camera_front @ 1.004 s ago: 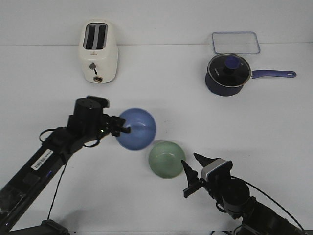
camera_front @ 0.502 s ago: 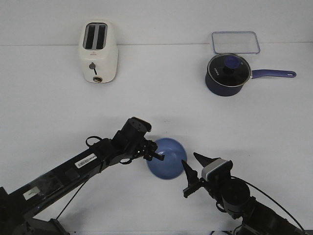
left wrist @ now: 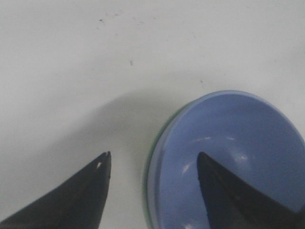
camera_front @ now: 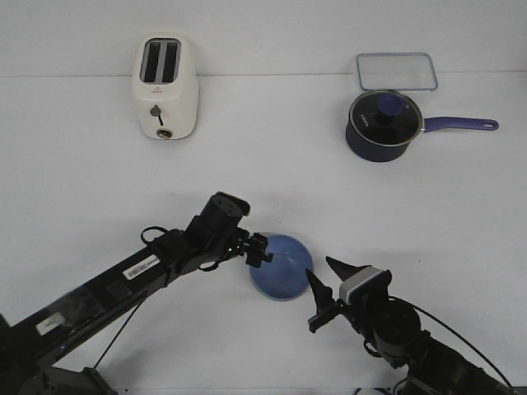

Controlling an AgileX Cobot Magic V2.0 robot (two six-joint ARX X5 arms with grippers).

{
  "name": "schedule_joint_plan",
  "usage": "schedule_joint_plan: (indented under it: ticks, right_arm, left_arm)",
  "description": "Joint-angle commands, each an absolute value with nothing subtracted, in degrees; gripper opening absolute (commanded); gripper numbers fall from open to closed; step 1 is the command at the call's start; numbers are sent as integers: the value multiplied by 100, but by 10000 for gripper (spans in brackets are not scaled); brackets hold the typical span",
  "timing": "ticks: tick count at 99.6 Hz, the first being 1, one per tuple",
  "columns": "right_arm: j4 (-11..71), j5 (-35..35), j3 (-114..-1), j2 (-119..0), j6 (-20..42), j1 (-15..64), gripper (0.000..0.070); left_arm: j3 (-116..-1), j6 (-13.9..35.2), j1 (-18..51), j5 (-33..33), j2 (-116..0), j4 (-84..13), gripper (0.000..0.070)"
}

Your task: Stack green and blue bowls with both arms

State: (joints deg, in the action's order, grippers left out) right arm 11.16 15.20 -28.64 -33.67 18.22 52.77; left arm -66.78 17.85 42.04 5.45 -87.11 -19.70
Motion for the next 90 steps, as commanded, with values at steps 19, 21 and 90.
schedule_joint_plan:
  ticks: [19, 21, 90]
  right_arm:
    - [1096, 1535, -2899, -3369, 1772, 5330, 339]
    - [1092, 1535, -2899, -3369, 1772, 5330, 339]
    - [1022, 1529, -2899, -3369, 1793, 5330, 9]
  left_arm:
    - [-6447, 934, 4119, -279, -6604, -2281, 341]
    - [-6307, 948, 4115, -338, -6431, -2248, 341]
    - [-3673, 1721, 4093, -642, -4668, -1009, 13]
